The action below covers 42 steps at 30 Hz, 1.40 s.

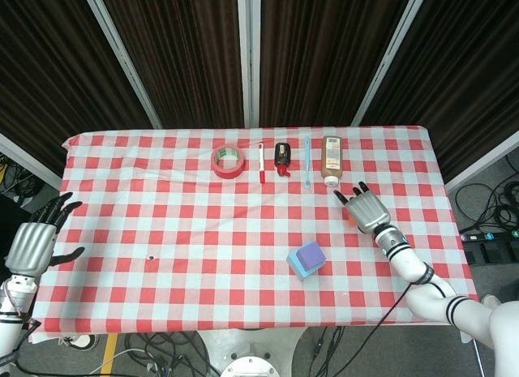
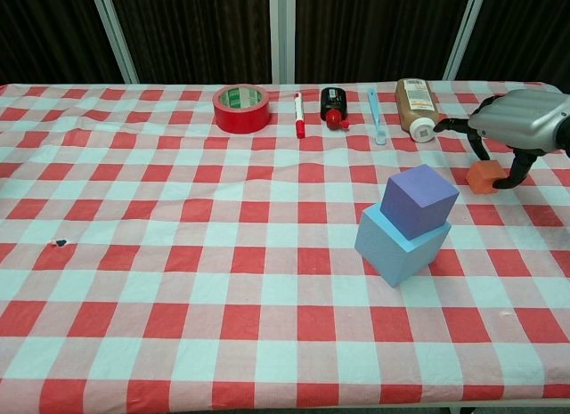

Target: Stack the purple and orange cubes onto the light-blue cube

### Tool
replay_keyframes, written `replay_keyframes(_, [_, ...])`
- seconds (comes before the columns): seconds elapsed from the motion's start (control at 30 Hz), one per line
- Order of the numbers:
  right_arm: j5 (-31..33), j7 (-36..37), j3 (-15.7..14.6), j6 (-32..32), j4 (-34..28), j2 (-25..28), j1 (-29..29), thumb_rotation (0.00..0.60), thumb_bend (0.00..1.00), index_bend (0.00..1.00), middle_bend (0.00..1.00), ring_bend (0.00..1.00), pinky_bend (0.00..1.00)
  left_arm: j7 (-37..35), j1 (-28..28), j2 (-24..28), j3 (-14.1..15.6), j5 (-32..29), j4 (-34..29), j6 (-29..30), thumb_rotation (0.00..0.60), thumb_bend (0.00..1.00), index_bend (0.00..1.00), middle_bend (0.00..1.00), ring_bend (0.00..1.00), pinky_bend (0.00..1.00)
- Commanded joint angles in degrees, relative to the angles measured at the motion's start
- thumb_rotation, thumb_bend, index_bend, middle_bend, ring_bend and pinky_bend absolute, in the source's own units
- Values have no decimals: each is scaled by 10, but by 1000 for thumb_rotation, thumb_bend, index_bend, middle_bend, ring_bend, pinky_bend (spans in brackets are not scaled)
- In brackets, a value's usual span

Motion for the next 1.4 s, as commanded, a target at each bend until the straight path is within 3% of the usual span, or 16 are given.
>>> replay_keyframes(0.03, [0,5,3,1,-1,1,-1,600,137,8,498,203,126,1,-1,1,0,1,0,-1,600,204,229,190,132,243])
replay_keyframes(0.23, [-3,3,14,14,-38,27,2,600,138,10,499,203,127,2,-5,7,-4,1,-10,-2,600,204,228,190,132,242])
replay_keyframes(0.4, [-12,-21,33,51,-143,92,3,600,137,10,499,203,127,4,-3,13,-7,-3,-21,0,600,204,228,190,132,242])
replay_keyframes(0.67, [25,-98,63,64,-353,229,11,600,135,62,500,203,127,18,-2,18,-2,-2,-31,-4,600,204,228,190,132,242])
replay_keyframes(0.87, [32,-133,55,41,-465,292,22,600,135,61,500,203,130,23,-1,19,-2,-2,-35,-1,600,204,229,190,132,242])
replay_keyframes(1.13, [-5,-151,21,10,-510,302,31,600,134,69,504,203,138,23,-1,17,-3,0,-36,1,600,203,228,190,132,242])
replay_keyframes(1.4, [-48,-141,11,12,-513,295,34,600,134,69,503,203,138,28,0,21,-5,3,-37,9,600,204,228,190,132,237])
